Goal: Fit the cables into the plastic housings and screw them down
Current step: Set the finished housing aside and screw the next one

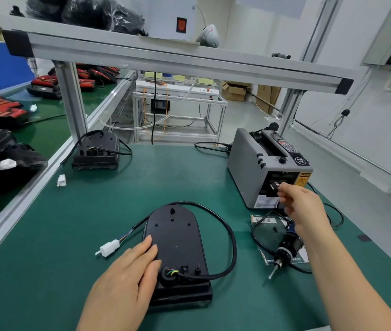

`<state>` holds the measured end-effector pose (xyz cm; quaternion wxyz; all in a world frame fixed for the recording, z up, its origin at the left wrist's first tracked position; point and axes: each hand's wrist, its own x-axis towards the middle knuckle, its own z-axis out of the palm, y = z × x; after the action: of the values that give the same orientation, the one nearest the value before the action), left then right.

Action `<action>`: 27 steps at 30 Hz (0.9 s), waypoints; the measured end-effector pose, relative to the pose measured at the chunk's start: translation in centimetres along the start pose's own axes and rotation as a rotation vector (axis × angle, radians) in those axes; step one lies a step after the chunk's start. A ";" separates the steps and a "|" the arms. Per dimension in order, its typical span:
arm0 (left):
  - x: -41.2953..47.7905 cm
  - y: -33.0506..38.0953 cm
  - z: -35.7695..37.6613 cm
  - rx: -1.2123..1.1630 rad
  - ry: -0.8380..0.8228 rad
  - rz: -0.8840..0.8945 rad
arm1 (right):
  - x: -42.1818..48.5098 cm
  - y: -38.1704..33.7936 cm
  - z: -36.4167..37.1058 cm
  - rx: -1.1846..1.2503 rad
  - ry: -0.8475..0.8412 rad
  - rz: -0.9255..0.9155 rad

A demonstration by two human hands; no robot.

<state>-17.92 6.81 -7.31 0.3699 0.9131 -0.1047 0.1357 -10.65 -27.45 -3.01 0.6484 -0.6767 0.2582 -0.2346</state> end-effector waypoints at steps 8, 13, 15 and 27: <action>2.4 -0.7 -1.4 0.008 -0.106 0.058 | -6.4 -1.0 3.5 -0.083 -0.433 -0.089; 5.1 0.2 -1.6 -0.051 -0.035 0.117 | -10.8 -1.9 6.8 -0.201 -0.720 -0.188; 5.8 1.0 -1.6 -0.166 -0.038 0.102 | -11.9 -1.9 7.9 -0.276 -0.765 -0.248; 6.5 0.9 -1.6 -0.191 -0.136 0.087 | -13.6 -1.7 10.3 -0.484 -0.811 -0.425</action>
<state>-12.39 6.71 -3.46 0.4408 0.8755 -0.1815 0.0789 -14.13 -10.73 -1.63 0.4593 -0.8813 -0.1101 -0.0133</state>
